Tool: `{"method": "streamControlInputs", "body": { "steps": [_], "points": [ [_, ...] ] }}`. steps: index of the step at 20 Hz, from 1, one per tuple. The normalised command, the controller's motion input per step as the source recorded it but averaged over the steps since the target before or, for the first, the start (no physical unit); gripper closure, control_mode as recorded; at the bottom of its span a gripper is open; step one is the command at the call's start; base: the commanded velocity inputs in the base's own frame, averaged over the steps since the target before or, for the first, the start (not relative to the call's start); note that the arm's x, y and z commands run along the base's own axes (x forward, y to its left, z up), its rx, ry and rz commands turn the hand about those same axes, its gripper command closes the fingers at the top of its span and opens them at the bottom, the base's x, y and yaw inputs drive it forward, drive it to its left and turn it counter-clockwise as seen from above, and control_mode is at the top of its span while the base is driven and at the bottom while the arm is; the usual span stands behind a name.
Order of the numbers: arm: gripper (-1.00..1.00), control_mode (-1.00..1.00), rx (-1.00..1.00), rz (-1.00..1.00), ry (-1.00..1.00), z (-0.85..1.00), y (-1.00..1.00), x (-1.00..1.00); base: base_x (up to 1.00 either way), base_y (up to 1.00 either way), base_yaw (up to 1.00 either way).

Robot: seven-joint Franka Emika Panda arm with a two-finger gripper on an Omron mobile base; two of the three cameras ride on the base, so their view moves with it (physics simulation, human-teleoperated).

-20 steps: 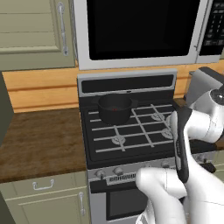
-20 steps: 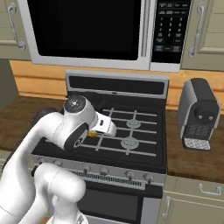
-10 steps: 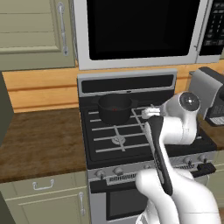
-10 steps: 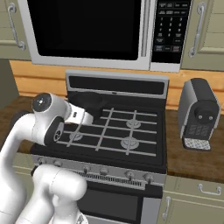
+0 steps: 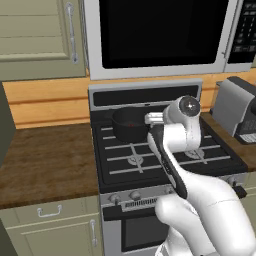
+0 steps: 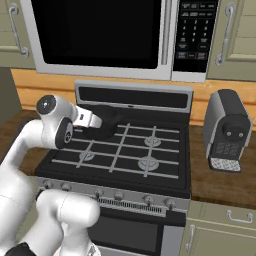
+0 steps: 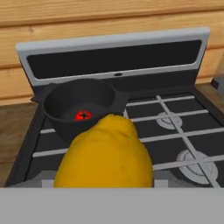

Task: Put the lemon and tomato in the pot. Retrieve the spatula and lightly stir the vegetables in the pot.

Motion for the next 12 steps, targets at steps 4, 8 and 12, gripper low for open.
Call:
{"method": "streamControlInputs", "body": {
  "steps": [4, 8, 12],
  "points": [
    [1.00, -1.00, 0.00, 0.00, 0.00, -0.03, 0.22, 0.71, 0.00, 0.00, 0.00],
    [1.00, -1.00, 0.00, 0.00, 0.00, -0.15, 0.23, 0.70, 0.00, 0.00, 0.00],
    [1.00, -1.00, 0.00, 0.00, 0.02, -0.31, 0.20, 0.70, 0.00, 0.00, 0.00]
  ]
}}
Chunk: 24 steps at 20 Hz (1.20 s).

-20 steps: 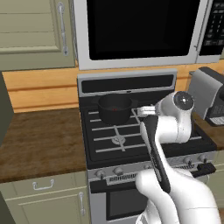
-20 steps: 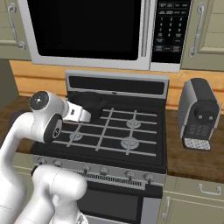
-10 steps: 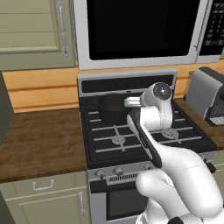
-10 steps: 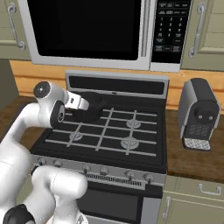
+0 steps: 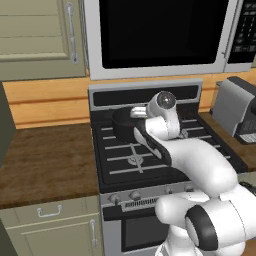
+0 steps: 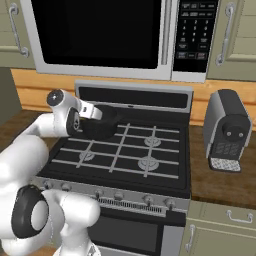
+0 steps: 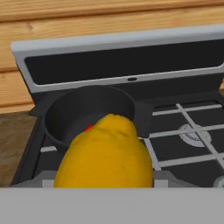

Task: Put the lemon and tomato in the pot. Retrieve the spatula and lightly stir the vegetables in the pot.

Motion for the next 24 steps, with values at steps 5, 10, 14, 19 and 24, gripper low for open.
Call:
{"method": "streamControlInputs", "body": {
  "steps": [5, 10, 14, 19, 24],
  "points": [
    [1.00, -1.00, 0.00, 0.00, 0.02, -0.37, 0.16, 0.66, 0.00, 0.00, 0.00],
    [1.00, -1.00, 0.00, 0.00, 0.02, -0.33, 0.15, 0.63, 0.00, 0.00, 0.00],
    [1.00, -1.00, -0.03, -0.01, 0.07, -0.26, 0.05, 0.58, 0.00, 0.00, 0.00],
    [1.00, -1.00, -0.03, -0.03, 0.08, -0.23, 0.01, 0.49, 0.00, 0.00, 0.00],
    [1.00, -1.00, -0.05, -0.03, 0.05, -0.22, 0.03, 0.47, 0.00, 0.00, 0.00]
  ]
}}
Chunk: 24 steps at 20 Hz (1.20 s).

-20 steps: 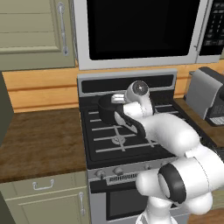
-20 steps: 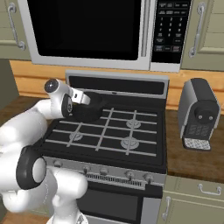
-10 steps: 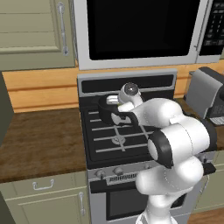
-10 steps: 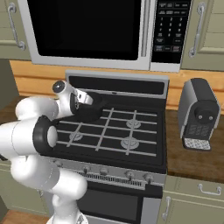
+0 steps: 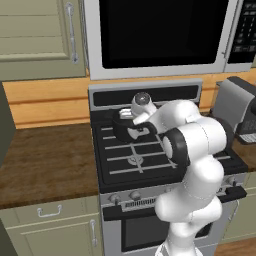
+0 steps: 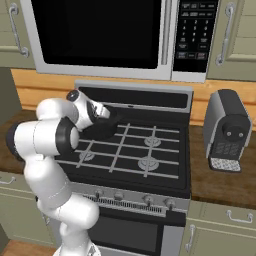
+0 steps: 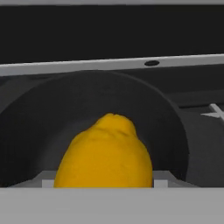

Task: Put the lemon and tomato in the pot. Retrieve the spatula and lightly stir the vegetables in the pot.

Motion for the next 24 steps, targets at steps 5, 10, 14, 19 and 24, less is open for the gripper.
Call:
{"method": "streamControlInputs", "body": {
  "steps": [5, 10, 14, 19, 24],
  "points": [
    [1.00, -1.00, -0.06, -0.03, 0.05, -0.30, 0.03, 0.44, 0.00, 0.00, 0.00],
    [-1.00, -1.00, -0.04, -0.03, 0.03, -0.19, 0.00, 0.21, 0.00, 0.00, 0.00],
    [-1.00, -1.00, 0.00, -0.01, 0.00, -0.01, -0.03, 0.00, 0.00, 0.00, 0.00],
    [-1.00, -1.00, 0.00, 0.00, 0.00, 0.03, 0.00, 0.00, 0.00, 0.00, 0.00],
    [-1.00, -1.00, 0.02, 0.00, -0.01, 0.66, 0.00, -0.28, 0.00, 0.00, 0.00]
  ]
}}
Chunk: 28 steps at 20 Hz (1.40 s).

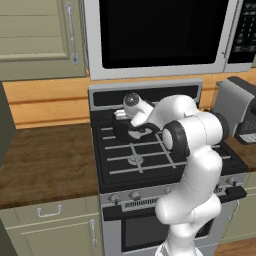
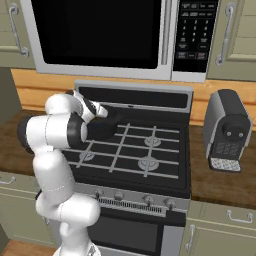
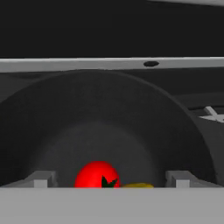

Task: Put the lemon and tomato in the pot. Retrieve the spatula and lightly stir the vegetables in the pot.

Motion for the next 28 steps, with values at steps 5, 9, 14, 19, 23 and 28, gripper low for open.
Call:
{"method": "streamControlInputs", "body": {
  "steps": [5, 9, 14, 19, 23, 28],
  "points": [
    [-1.00, -1.00, 0.06, 0.00, 0.00, 0.92, -0.04, -0.77, 0.00, 0.00, 0.00],
    [-1.00, -1.00, 0.12, 0.00, 0.04, 1.00, -0.26, -0.98, 0.00, 0.00, 0.00],
    [-1.00, -1.00, 0.12, 0.00, 0.22, 0.97, -0.40, -0.98, 0.00, 0.00, 0.00],
    [-1.00, -1.00, 0.03, 0.00, 0.37, 0.46, -0.41, -0.72, 0.00, 0.00, 0.00],
    [-1.00, -1.00, -0.01, 0.00, 0.38, 0.00, -0.32, -0.41, 0.00, 0.00, 0.00],
    [-1.00, -1.00, -0.05, 0.00, 0.26, -0.28, -0.30, -0.36, 0.00, 0.00, 0.00]
  ]
}}
